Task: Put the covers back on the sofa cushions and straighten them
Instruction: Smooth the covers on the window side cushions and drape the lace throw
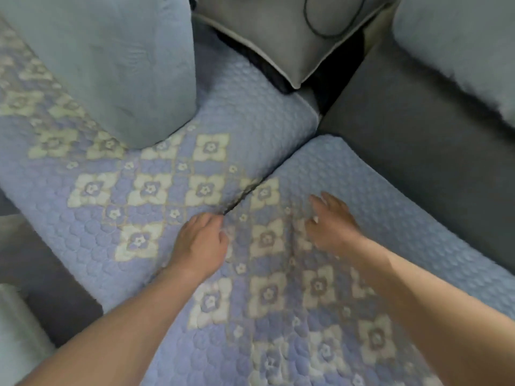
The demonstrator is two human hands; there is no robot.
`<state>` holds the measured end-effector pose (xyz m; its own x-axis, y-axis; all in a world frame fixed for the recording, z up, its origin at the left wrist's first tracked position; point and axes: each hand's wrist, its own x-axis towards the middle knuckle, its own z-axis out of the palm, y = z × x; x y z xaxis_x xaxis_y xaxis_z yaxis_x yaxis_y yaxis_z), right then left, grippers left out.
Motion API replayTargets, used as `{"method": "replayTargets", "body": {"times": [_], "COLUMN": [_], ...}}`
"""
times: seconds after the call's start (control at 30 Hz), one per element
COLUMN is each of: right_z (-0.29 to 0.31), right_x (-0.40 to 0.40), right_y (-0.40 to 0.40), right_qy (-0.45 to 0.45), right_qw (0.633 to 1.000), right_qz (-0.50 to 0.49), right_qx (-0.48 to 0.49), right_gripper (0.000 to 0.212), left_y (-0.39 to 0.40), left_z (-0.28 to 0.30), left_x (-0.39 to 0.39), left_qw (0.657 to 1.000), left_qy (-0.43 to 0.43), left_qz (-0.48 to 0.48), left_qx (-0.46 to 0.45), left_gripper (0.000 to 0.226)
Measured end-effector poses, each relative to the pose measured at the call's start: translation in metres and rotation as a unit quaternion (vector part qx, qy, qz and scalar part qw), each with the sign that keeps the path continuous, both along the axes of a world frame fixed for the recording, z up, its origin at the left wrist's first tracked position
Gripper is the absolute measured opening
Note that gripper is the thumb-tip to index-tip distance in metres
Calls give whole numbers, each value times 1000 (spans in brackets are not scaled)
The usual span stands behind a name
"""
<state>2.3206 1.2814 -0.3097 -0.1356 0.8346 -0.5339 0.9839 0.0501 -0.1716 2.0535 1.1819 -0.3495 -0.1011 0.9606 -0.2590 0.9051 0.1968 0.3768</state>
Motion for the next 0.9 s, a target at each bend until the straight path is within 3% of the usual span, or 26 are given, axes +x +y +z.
{"method": "replayTargets", "body": {"times": [0.2,0.27,0.37,0.47,0.53,0.67,0.9], "right_z": [-29,-45,-65,-96,-109,-120,-122], "right_x": [38,31,4,-21,-31,-42,-41], "right_y": [101,147,211,266,292,317,312], "right_qy": [-38,-57,-76,-140,-153,-172,-199], "right_qw": [998,997,993,984,982,968,953], "right_qz": [-22,0,54,111,100,104,164], "right_qx": [33,58,75,10,-44,-153,-159], "right_gripper": [57,55,74,62,64,65,72], "left_y": [178,227,249,250,257,264,264], "left_z": [-39,-51,-71,-83,-93,-102,-104], "left_x": [15,2,-10,-14,-18,-23,-23], "left_qw": [964,952,949,949,948,943,941], "left_qy": [143,167,166,154,149,134,138], "left_qz": [-180,-215,-218,-220,-222,-231,-225], "left_qx": [134,137,153,167,174,197,211], "left_gripper": [50,53,55,57,59,58,58]}}
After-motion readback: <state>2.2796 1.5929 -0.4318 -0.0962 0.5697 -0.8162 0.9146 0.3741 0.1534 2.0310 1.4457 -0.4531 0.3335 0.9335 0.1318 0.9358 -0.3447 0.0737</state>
